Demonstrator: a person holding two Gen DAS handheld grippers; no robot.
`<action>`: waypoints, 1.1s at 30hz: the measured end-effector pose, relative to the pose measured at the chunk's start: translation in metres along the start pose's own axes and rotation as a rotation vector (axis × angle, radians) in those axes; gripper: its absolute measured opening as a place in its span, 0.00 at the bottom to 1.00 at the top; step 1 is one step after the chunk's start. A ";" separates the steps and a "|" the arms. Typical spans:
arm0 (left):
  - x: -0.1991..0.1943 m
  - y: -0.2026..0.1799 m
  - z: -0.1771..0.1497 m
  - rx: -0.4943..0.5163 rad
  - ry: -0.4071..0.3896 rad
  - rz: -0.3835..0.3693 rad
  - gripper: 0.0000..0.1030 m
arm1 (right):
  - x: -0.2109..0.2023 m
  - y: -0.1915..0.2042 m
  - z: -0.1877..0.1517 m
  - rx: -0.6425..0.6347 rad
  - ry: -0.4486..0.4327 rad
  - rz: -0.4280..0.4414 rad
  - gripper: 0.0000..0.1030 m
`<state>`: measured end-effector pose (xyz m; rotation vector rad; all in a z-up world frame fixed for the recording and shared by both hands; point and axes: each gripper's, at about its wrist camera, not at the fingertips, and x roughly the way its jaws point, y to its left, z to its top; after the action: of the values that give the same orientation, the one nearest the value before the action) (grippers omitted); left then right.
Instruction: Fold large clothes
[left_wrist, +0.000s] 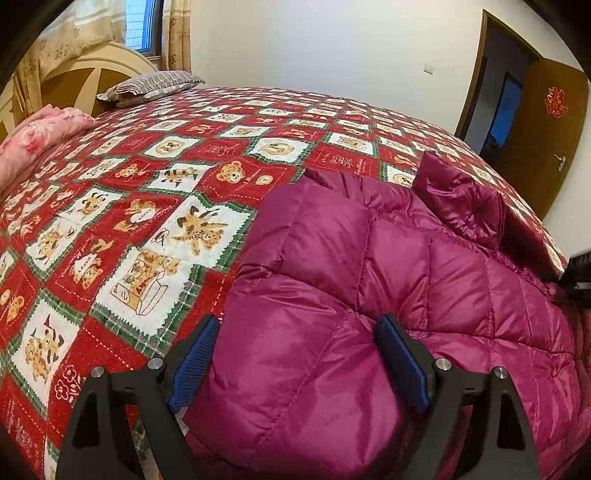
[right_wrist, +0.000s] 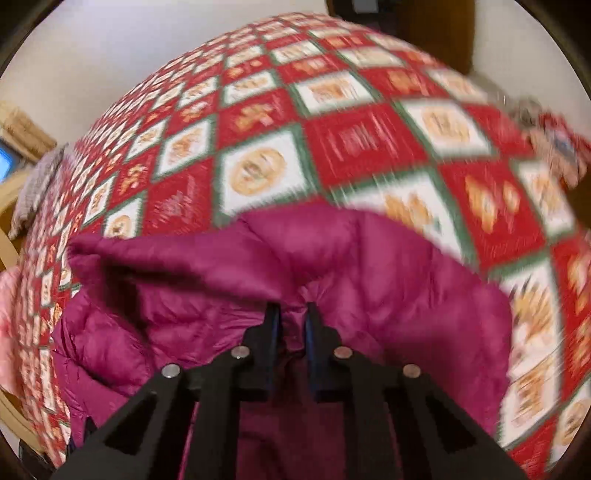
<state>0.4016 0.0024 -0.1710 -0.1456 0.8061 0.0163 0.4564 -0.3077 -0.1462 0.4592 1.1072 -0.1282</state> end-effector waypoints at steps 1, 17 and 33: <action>0.000 0.000 0.001 0.004 0.003 -0.001 0.85 | 0.003 -0.008 -0.005 0.037 -0.024 0.033 0.11; 0.001 -0.167 0.096 0.384 -0.022 -0.097 0.85 | -0.003 -0.005 -0.047 -0.094 -0.352 0.045 0.13; 0.030 -0.104 0.071 0.116 0.070 -0.036 0.20 | -0.003 -0.010 -0.050 -0.068 -0.359 0.080 0.13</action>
<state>0.4808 -0.0925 -0.1316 -0.0516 0.8720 -0.0699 0.4100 -0.2965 -0.1652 0.4006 0.7373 -0.0980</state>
